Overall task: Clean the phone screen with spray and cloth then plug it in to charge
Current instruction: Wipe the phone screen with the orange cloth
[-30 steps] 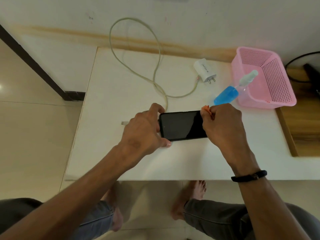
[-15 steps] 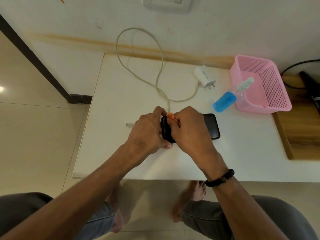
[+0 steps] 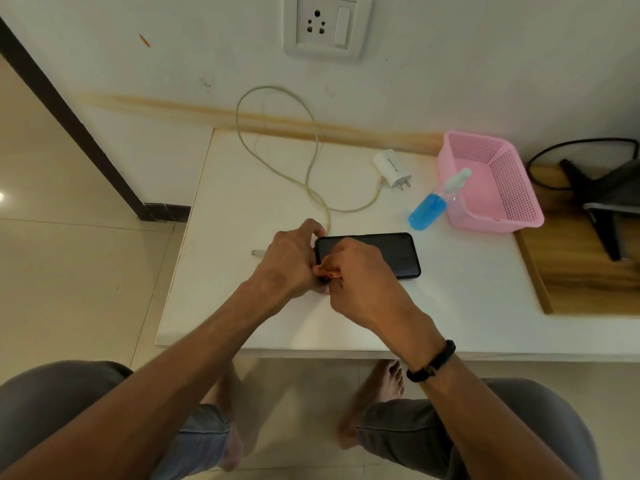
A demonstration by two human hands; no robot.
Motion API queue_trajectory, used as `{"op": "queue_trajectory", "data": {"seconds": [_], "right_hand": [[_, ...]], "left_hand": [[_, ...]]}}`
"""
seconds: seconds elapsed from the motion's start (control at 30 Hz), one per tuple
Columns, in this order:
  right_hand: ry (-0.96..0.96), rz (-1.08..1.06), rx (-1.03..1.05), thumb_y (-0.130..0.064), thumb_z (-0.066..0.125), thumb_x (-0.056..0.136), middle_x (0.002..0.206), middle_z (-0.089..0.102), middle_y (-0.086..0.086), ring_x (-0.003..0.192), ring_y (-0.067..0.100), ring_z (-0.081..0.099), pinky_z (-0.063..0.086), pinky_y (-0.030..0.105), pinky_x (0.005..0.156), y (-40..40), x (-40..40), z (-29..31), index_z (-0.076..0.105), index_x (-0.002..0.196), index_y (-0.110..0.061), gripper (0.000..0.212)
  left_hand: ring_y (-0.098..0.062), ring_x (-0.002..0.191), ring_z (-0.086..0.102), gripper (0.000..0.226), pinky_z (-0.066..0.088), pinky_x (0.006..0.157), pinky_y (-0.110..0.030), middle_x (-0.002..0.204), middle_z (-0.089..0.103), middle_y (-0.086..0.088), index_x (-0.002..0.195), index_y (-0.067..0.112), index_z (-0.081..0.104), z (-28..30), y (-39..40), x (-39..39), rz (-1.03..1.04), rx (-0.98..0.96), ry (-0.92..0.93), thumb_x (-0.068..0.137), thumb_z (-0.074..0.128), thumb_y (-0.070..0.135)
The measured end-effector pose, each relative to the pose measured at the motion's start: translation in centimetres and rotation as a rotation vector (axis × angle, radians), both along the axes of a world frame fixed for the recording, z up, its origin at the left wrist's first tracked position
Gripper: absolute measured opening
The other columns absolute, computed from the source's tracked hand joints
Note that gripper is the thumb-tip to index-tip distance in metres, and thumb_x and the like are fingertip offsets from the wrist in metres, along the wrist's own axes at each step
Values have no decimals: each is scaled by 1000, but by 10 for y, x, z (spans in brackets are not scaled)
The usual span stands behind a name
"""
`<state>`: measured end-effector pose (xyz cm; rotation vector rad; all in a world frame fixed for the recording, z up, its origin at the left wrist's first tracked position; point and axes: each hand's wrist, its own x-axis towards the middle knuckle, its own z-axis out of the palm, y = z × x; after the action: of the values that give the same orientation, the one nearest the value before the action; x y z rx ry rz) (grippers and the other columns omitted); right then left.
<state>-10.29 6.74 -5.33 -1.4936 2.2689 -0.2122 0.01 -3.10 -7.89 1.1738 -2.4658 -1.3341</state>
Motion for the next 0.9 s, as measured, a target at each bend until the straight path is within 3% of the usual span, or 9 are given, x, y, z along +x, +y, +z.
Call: {"op": "queue_trajectory", "data": {"seconds": [0.13, 0.3, 0.37, 0.57, 0.67, 0.73, 0.8, 0.83, 0.9], "right_hand": [[37, -60, 36, -15, 75, 90, 112, 66, -1, 84, 10, 57, 52, 20, 79, 15, -7, -8, 70, 120, -15, 31], [70, -118, -26, -40, 64, 100, 108, 66, -1, 90, 12, 65, 55, 26, 83, 39, -30, -6, 73, 109, -12, 30], [91, -158, -17, -42, 60, 102, 105, 68, 1, 89, 13, 66, 55, 27, 84, 46, -45, -7, 73, 109, -11, 34], [165, -420, -7, -30, 65, 102, 74, 58, 2, 62, 13, 53, 35, 15, 61, 57, -88, -3, 68, 90, -5, 28], [159, -525, -195, -30, 64, 103, 62, 53, 3, 53, 13, 49, 32, 12, 48, 61, -96, 2, 59, 71, -3, 42], [115, -490, -346, -35, 66, 101, 68, 67, 4, 61, 12, 60, 34, 5, 57, 58, -96, 8, 67, 74, -4, 41], [24, -405, -378, -28, 70, 99, 81, 74, -5, 69, 2, 62, 41, 2, 74, 51, -92, 10, 77, 85, -10, 24], [-17, -359, -369, -21, 71, 99, 90, 76, -4, 74, 1, 62, 43, 4, 84, 47, -89, 9, 81, 93, -10, 16], [-13, -278, -334, -11, 67, 100, 100, 77, 2, 84, 2, 60, 42, 8, 90, 41, -83, 0, 81, 103, -7, 15]], "left_hand": [[-10, 63, 58, 85, 43, 55, -20, 72, 64, 3, 127, 17, 55, 3, 1, 0, 8, 23, -20, 56, 100, 15], [-18, 73, 59, 85, 44, 57, -26, 78, 62, 0, 126, 18, 56, 5, 3, 0, 32, 39, -35, 54, 101, 15], [-17, 70, 59, 86, 47, 59, -26, 79, 64, -2, 126, 19, 55, 4, 2, -1, 25, 30, -47, 54, 102, 16], [-16, 75, 60, 87, 55, 70, -33, 86, 68, -5, 128, 22, 53, 4, 2, -2, 1, -20, -82, 55, 101, 21], [-19, 81, 61, 88, 54, 70, -33, 88, 68, -3, 129, 21, 54, 4, 0, 0, -15, -14, -102, 55, 101, 20], [-14, 76, 58, 88, 50, 63, -29, 86, 65, 0, 128, 22, 54, 2, 0, 6, -34, -19, -125, 54, 101, 22], [-7, 72, 54, 88, 47, 59, -24, 87, 64, 0, 128, 22, 54, 0, 3, 14, -37, -26, -139, 54, 102, 26], [-5, 71, 53, 88, 45, 57, -24, 88, 63, 1, 128, 23, 54, -1, 5, 18, -26, -27, -141, 54, 102, 29], [-4, 69, 53, 88, 43, 55, -24, 86, 59, 5, 126, 25, 55, -3, 7, 24, 4, -23, -135, 52, 102, 33]]}}
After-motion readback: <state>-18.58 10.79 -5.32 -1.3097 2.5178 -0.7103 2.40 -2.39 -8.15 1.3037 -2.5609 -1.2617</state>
